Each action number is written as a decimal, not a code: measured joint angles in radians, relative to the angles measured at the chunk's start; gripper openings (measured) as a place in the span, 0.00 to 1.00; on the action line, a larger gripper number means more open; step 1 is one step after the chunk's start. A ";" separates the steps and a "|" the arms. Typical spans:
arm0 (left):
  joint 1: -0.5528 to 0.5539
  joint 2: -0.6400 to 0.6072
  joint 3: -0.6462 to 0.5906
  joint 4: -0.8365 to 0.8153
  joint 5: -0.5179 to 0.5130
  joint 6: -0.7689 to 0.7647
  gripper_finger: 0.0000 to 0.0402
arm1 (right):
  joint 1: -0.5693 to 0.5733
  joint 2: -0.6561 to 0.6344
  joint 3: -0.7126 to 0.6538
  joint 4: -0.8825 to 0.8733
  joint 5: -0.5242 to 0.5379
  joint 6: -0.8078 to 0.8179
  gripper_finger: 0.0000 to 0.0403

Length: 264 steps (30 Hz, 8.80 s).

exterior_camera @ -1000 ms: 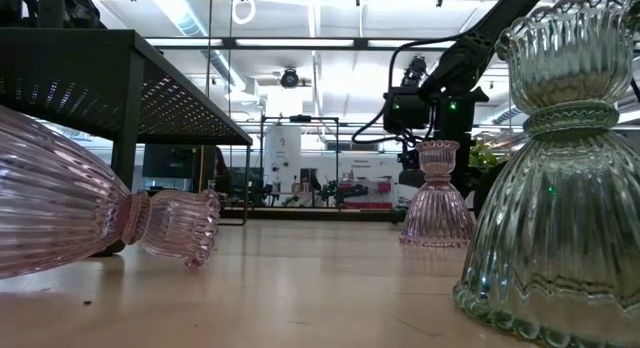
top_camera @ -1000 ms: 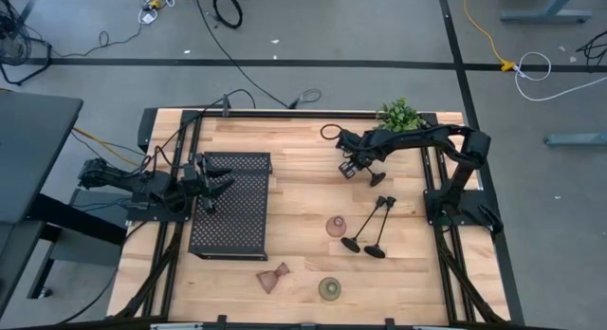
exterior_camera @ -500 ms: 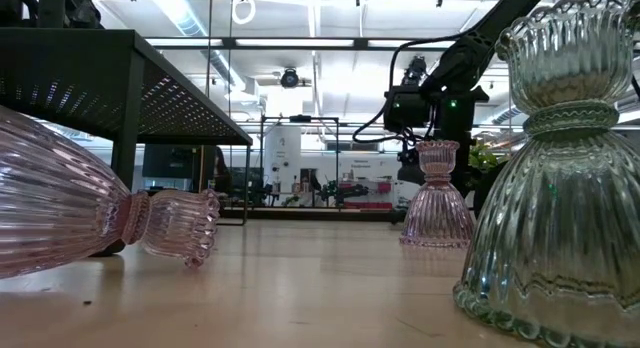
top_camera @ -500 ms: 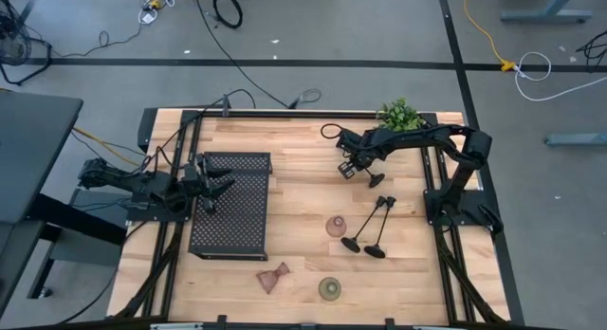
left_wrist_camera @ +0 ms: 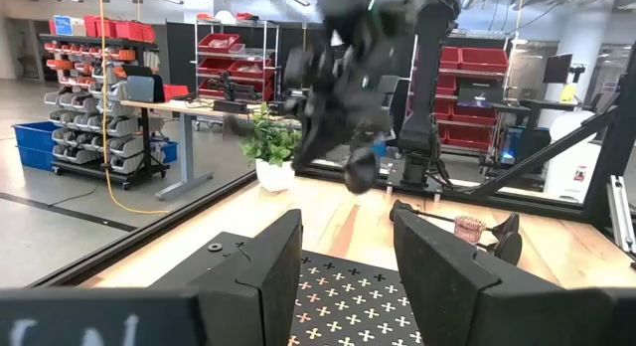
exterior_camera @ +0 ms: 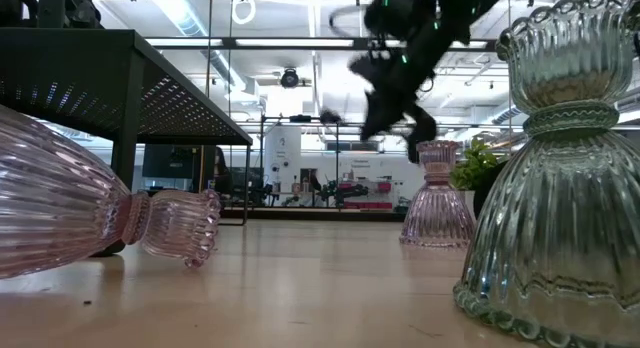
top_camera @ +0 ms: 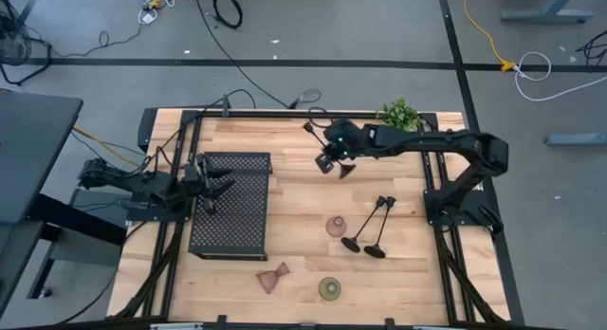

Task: Pick & Place candle stick holders
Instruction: Put the top black candle holder on the shelf, then put the top pink glass candle holder on the shelf

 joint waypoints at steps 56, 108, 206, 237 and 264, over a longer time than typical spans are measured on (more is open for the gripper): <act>0.084 0.450 0.166 0.466 0.224 -0.077 0.41 | 0.300 0.254 0.144 1.184 -0.055 -0.323 0.00; 0.315 0.930 0.586 0.448 0.558 -0.029 0.03 | 0.301 0.254 0.143 1.066 -0.054 -0.346 0.00; 0.404 0.124 0.494 -0.647 0.015 -0.108 0.03 | 0.303 0.254 0.144 0.982 -0.028 -0.365 0.68; 0.403 0.133 0.419 -0.602 0.019 -0.138 0.12 | 0.304 0.254 0.144 0.965 -0.028 -0.367 0.68; 0.403 0.131 0.444 -0.617 0.093 -0.145 0.71 | 0.304 0.254 0.144 0.966 -0.028 -0.366 0.68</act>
